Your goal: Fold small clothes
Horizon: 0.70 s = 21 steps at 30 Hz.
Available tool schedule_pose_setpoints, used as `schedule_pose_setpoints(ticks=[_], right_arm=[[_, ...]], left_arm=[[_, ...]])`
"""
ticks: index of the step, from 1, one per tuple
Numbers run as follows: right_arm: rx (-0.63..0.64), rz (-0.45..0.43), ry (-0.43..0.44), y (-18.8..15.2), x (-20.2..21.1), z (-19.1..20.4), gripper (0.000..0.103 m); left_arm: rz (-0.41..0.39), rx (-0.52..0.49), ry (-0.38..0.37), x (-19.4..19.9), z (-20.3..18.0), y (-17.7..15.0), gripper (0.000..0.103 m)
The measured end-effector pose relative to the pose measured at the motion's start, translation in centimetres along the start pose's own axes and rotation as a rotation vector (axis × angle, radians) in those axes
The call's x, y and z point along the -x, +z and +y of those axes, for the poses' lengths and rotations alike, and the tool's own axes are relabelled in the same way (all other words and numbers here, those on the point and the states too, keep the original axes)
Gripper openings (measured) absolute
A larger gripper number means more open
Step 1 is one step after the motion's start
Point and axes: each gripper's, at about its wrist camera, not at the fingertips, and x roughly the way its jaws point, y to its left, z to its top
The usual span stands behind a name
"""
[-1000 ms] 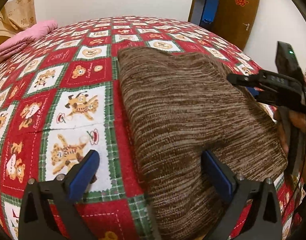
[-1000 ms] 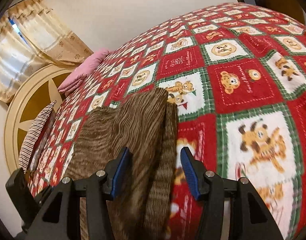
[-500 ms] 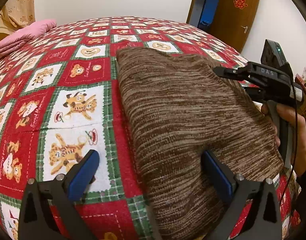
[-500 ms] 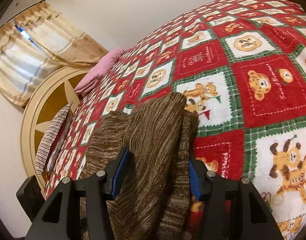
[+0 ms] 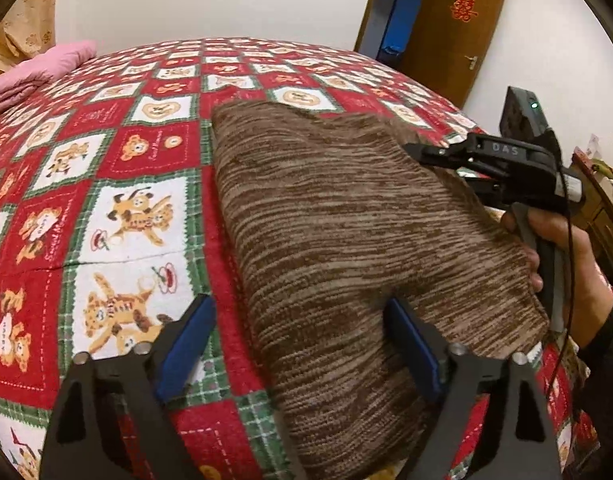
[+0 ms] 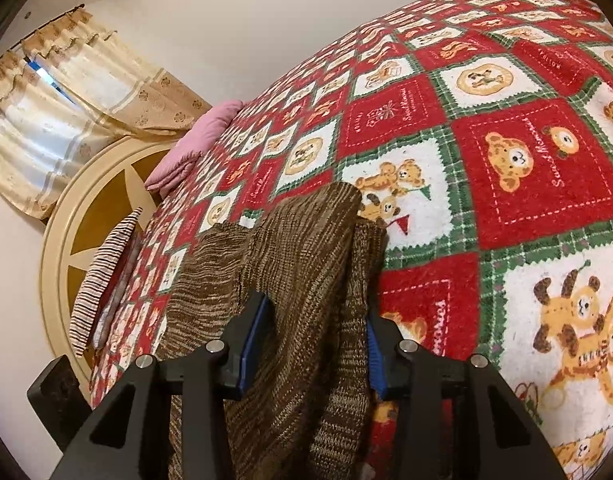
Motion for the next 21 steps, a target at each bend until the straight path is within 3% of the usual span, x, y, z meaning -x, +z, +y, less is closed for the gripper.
schedule_pose_setpoints(ticks=[5, 6, 8, 10, 15, 21], right_arm=[[0.016, -0.002, -0.009, -0.3, 0.1, 0.6, 0.024], [0.021, -0.001, -0.012, -0.5, 0.2, 1.2, 0.023], [0.034, -0.011, -0.025, -0.7, 0.5, 2.2, 0.023], [0.036, -0.031, -0.037, -0.8, 1.0, 2.9, 0.022], [0.028, -0.092, -0.020, -1.8, 3.1, 5.2, 0.021], [0.078, -0.101, -0.004, -3.6, 4.7, 8.9, 0.021]], left_arm=[[0.007, -0.010, -0.036, 0.3, -0.6, 0.1, 0.055], [0.015, -0.007, -0.033, 0.4, -0.7, 0.1, 0.051], [0.023, 0.004, -0.032, 0.8, -0.8, 0.4, 0.035], [0.025, -0.005, -0.017, 1.2, -1.0, 0.5, 0.028], [-0.014, -0.059, 0.027, 4.1, -1.6, -0.1, 0.025], [-0.025, -0.081, 0.055, 7.8, -1.3, -2.0, 0.025]])
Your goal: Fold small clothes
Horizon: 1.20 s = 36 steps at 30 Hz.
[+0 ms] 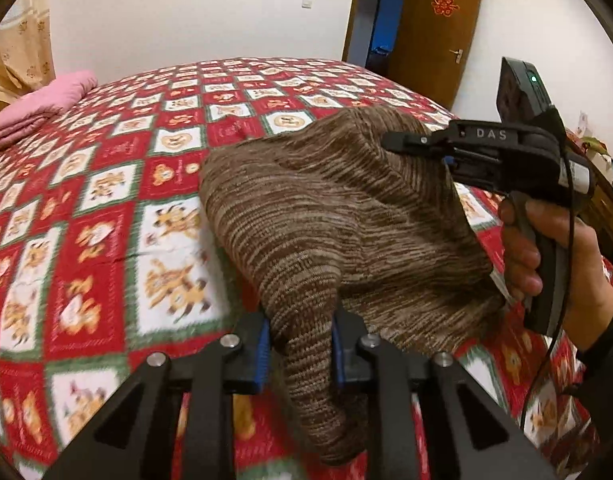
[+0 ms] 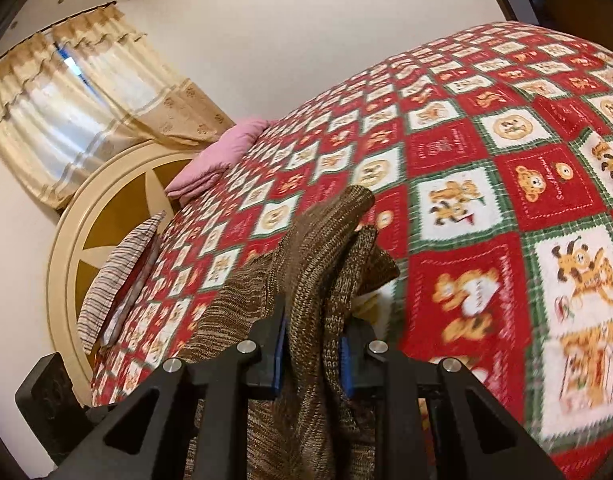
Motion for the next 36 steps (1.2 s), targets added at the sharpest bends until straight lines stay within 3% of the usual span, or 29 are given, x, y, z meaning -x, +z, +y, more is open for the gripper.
schedule_pose_setpoints(ticks=[13, 36], right_arm=[[0.078, 0.017, 0.086, -4.0, 0.6, 7.8, 0.021], [0.160, 0.114, 0.267, -8.0, -6.4, 20.4, 0.021]], left_arm=[[-0.042, 0.017, 0.051, 6.5, 2.9, -3.6, 0.025], [-0.120, 0.162, 0.190, 14.2, 11.2, -9.0, 0.024]])
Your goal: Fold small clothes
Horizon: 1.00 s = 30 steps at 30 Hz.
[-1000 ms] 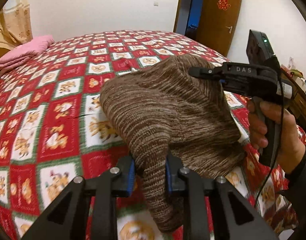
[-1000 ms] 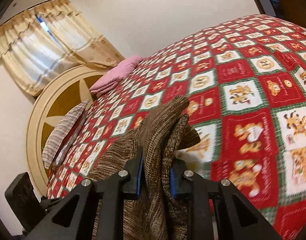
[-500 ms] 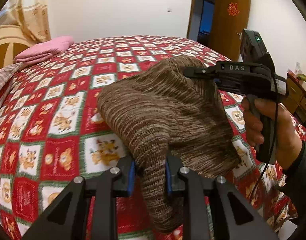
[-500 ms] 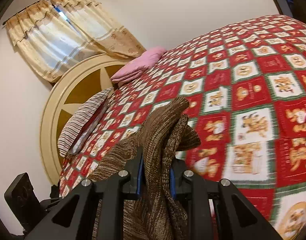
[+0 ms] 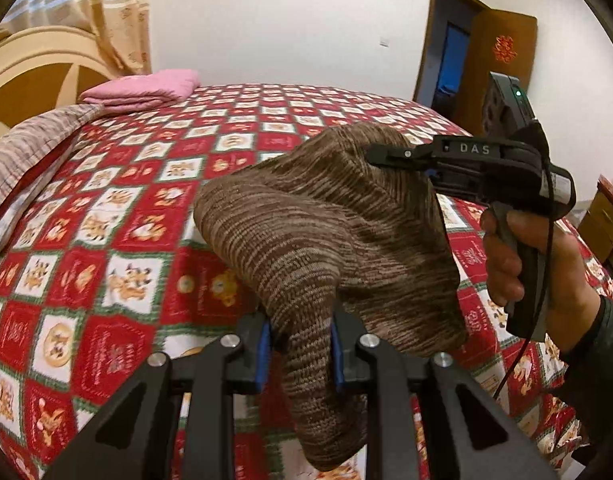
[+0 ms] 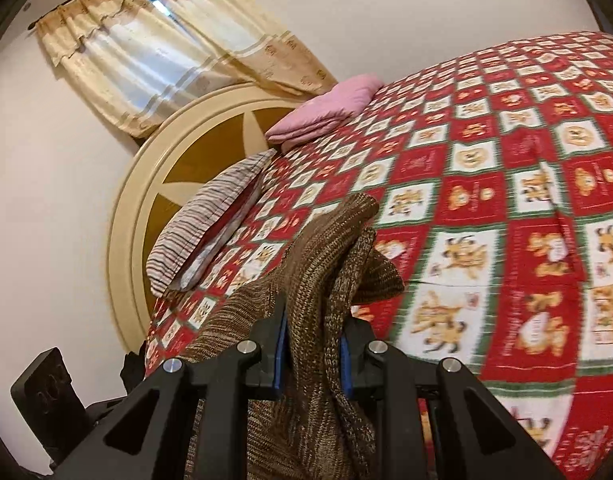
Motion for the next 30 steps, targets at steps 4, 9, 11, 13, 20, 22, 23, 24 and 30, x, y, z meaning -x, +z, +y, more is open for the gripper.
schedule_pose_setpoints(ticks=[4, 9, 11, 13, 20, 22, 23, 24, 30], right_arm=[[0.023, 0.017, 0.025, -0.1, -1.2, 1.7, 0.021], [0.040, 0.036, 0.066, -0.1, -3.1, 3.6, 0.021], [0.047, 0.044, 0.080, -0.1, -4.0, 4.4, 0.021], [0.052, 0.057, 0.097, -0.3, -5.1, 5.2, 0.021], [0.071, 0.092, 0.117, -0.6, -8.2, 7.2, 0.021], [0.069, 0.103, 0.119, -0.8, -9.0, 7.3, 0.021], [0.071, 0.112, 0.117, -0.9, -9.5, 7.3, 0.021], [0.072, 0.117, 0.114, -1.1, -9.8, 7.3, 0.021], [0.049, 0.135, 0.098, -1.8, -11.4, 6.8, 0.021]], left_arm=[[-0.021, 0.006, 0.033, 1.2, 1.4, -0.8, 0.024], [-0.043, 0.027, 0.069, 2.7, 3.3, -1.6, 0.024], [-0.048, 0.035, 0.089, 3.1, 4.1, -1.9, 0.024], [-0.047, 0.042, 0.103, 3.3, 4.6, -2.2, 0.024], [-0.025, 0.066, 0.149, 2.5, 6.7, -3.7, 0.024], [-0.013, 0.082, 0.150, 2.0, 7.3, -4.0, 0.024], [-0.011, 0.086, 0.150, 2.0, 7.5, -4.1, 0.024], [-0.009, 0.087, 0.151, 1.9, 7.6, -4.2, 0.024], [0.006, 0.109, 0.144, 1.0, 8.6, -4.9, 0.024]])
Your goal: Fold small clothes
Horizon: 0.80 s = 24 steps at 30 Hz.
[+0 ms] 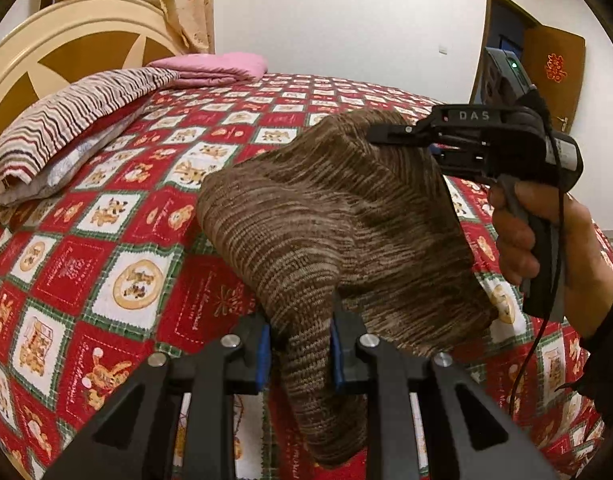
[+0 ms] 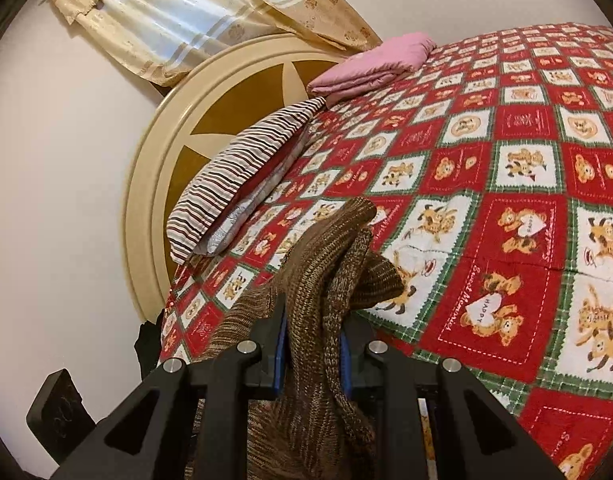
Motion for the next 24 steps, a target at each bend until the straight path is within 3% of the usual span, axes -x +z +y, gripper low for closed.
schedule_pose_setpoints(ticks=[18, 24], right_arm=[[-0.038, 0.026, -0.070, -0.6, -1.9, -2.2, 0.021], [-0.064, 0.049, -0.123, -0.9, -3.0, -3.5, 0.021]], left_arm=[[0.052, 0.032, 0.006, -2.6, 0.9, -1.7, 0.029], [0.057, 0.039, 0.031, -3.1, 0.9, -1.6, 0.046]])
